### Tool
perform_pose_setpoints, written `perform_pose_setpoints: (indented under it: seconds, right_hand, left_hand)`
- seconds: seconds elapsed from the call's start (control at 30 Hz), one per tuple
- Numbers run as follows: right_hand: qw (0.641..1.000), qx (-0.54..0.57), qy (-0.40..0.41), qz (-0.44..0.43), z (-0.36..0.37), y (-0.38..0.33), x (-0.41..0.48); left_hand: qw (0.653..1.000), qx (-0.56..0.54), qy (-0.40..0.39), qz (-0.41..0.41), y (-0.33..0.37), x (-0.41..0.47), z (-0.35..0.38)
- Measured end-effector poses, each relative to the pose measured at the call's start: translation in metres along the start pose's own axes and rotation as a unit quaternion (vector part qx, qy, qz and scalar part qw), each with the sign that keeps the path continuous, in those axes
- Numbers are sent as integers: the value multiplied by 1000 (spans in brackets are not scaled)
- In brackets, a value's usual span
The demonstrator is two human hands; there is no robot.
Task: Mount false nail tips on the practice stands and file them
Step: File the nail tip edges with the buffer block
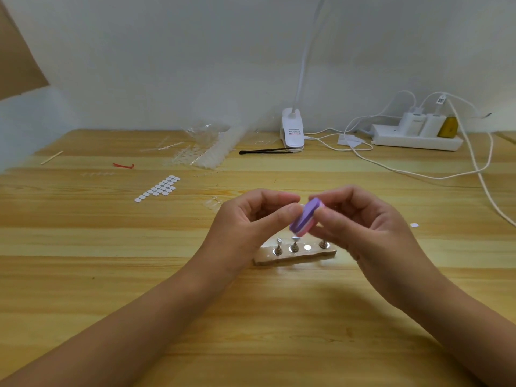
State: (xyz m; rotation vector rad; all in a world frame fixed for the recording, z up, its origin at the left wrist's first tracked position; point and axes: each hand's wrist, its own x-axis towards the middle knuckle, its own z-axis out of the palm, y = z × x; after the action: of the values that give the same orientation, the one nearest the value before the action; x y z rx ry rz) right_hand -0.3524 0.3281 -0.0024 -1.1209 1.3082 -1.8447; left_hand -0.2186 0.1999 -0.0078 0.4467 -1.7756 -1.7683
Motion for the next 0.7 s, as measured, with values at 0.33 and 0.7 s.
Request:
perform_pose_setpoints:
  seconds: [0.33, 0.7]
  right_hand:
    - [1000, 5, 28, -12, 0, -1, -1]
    - [999, -36, 21, -4, -6, -5, 3]
  left_hand:
    - [1000, 14, 6, 16, -1, 1, -2]
    - [998, 61, -2, 16, -5, 0, -4]
